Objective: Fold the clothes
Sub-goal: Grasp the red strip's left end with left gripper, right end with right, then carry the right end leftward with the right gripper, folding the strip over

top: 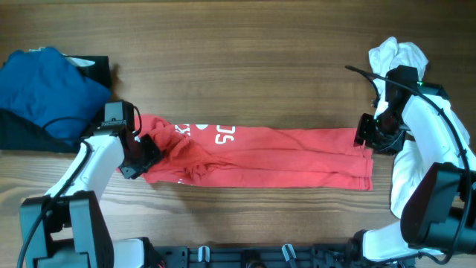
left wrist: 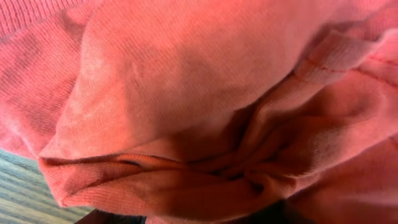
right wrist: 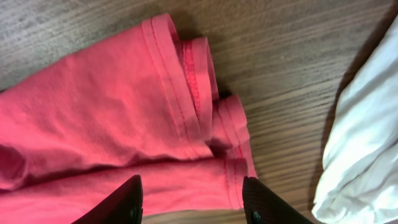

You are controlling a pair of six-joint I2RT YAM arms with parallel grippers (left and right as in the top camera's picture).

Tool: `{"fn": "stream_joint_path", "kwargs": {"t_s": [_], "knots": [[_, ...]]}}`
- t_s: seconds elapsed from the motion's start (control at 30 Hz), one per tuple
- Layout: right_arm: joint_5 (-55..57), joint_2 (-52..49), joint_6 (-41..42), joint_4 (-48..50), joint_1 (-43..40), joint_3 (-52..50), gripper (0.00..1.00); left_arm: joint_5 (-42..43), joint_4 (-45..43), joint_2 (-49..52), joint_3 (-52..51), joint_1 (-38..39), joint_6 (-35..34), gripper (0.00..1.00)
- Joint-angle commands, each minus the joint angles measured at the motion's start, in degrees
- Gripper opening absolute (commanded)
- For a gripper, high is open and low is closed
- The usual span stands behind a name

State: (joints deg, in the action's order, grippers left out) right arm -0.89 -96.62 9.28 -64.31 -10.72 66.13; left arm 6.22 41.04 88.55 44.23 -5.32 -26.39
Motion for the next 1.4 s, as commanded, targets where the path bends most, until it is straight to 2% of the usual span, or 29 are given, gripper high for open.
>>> {"fn": "stream_joint_path", "kwargs": {"t_s": [0.0, 0.07, 0.17, 0.27, 0.3, 0.6, 0.7, 0.73, 0.8, 0.9, 1.03, 1.13, 1.27, 1.37], "knots": [[-0.8, 1.1, -0.3, -1.2, -1.1, -0.3, 0.52, 3.6, 0.5, -2.7, 3.5, -0.5, 0.7, 0.55], [-3.4, 1.5, -2.5, -1.1, -2.4, -0.3, 0.52, 3.6, 1.0, -4.8, 4.6, -0.6, 2.1, 0.59], [-11.3, 1.4, -8.5, -0.8, -4.3, -0.3, 0.67, 3.4, 2.3, -8.4, 4.9, -0.6, 2.4, 0.65], [-11.0, 1.2, -10.8, 0.9, -4.6, -1.8, 0.74, 3.3, 3.1, -11.4, 4.9, -0.6, 2.4, 0.67], [-11.0, 1.2, -10.8, 2.2, -4.6, -3.1, 0.76, 3.3, 3.3, -12.1, 4.9, -0.6, 2.4, 0.73], [-12.7, 1.2, -10.4, 20.0, -4.6, -18.2, 0.78, 3.3, 4.1, -12.4, 4.9, -0.6, 3.5, 0.79], [-21.0, 1.2, -10.7, 23.8, -4.6, -21.5, 0.77, 3.3, 4.2, -12.4, 4.9, -0.6, 3.5, 0.79], [-23.2, 1.2, -10.8, 23.8, -4.6, -21.6, 0.74, 3.3, 4.2, -12.4, 4.9, -0.6, 3.5, 0.79], [-24.0, 1.2, -10.8, 23.3, -4.6, -21.6, 0.35, 3.1, 4.2, -12.4, 4.9, -0.6, 3.5, 0.80], [-24.0, 1.2, -10.6, 23.4, -4.6, -21.6, 0.04, 3.1, 4.4, -12.4, 4.9, -0.6, 3.5, 0.80], [-23.8, 1.2, -10.5, 24.1, -4.6, -21.1, 0.04, 3.1, 3.9, -12.4, 4.9, -0.6, 3.7, 0.78], [-15.9, 1.3, -4.3, 21.9, -5.0, -17.0, 0.04, 3.1, 3.4, -12.5, 5.5, -0.6, 3.7, 0.77], [-8.0, 1.3, -0.1, 13.3, -8.5, -3.4, 0.04, 3.1, 4.0, -12.5, 6.0, -0.6, 3.7, 0.77], [-7.0, 1.3, 3.0, 8.7, -10.2, 2.6, 0.04, 3.1, 4.7, -12.5, 6.0, -0.6, 3.7, 0.77]]}}
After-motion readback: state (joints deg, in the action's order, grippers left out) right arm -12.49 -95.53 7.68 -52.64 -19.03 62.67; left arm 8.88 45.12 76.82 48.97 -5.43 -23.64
